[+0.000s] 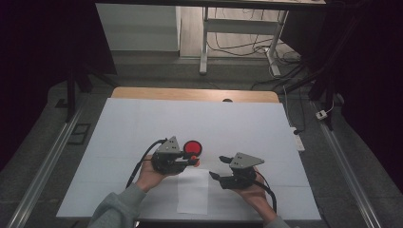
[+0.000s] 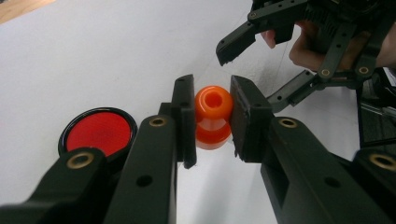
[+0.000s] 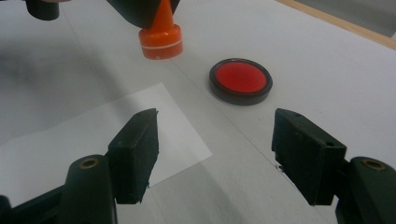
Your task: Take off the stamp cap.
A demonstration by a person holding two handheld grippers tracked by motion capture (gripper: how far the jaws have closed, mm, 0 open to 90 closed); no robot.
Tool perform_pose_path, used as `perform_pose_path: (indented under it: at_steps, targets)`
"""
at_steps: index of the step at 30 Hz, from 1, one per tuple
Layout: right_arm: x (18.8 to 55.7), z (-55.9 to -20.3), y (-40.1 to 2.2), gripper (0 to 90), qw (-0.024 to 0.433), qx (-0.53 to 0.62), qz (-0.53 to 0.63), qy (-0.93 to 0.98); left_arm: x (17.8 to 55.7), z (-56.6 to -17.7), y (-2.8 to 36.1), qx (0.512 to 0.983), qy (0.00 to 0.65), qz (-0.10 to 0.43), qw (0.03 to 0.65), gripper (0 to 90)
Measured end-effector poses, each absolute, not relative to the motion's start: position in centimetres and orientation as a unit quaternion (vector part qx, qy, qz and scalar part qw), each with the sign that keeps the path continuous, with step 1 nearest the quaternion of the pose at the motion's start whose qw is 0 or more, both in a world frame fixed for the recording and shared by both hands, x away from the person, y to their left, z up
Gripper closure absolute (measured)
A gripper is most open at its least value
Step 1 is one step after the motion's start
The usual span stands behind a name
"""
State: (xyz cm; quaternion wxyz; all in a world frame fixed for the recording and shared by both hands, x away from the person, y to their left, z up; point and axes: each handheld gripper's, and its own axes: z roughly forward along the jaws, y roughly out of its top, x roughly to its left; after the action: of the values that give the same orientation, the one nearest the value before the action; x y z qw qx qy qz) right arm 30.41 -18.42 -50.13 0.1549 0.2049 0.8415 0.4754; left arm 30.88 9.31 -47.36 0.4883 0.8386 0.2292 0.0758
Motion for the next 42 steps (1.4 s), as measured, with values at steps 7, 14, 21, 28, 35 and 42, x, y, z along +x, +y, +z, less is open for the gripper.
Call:
perform_pose_path:
  at_steps: [7, 14, 21, 28, 35, 42]
  targets:
    - [30.4, -50.3, -17.5, 31.2, 0.149, 0.199, 0.478, 0.843, 30.8, -47.3, 9.3, 0.836, 0.23, 0.075, 0.492, 72.5]
    - [30.4, -50.3, -16.7, 31.9, 0.147, 0.194, 0.48, 0.843, 30.9, -47.3, 9.4, 0.836, 0.232, 0.077, 0.492, 72.5]
    - [30.4, -50.3, -15.8, 33.2, 0.148, 0.187, 0.482, 0.843, 30.9, -47.4, 9.4, 0.835, 0.233, 0.076, 0.492, 72.5]
    - [30.4, -50.3, -14.9, 35.0, 0.149, 0.186, 0.48, 0.844, 30.8, -47.4, 9.2, 0.836, 0.231, 0.075, 0.492, 72.5]
    - [30.4, -50.3, -13.8, 36.3, 0.147, 0.182, 0.48, 0.845, 30.8, -47.4, 9.2, 0.835, 0.232, 0.075, 0.493, 72.5]
    - [30.4, -50.3, -13.2, 41.3, 0.149, 0.185, 0.476, 0.847, 30.8, -47.5, 9.1, 0.835, 0.232, 0.075, 0.492, 72.5]
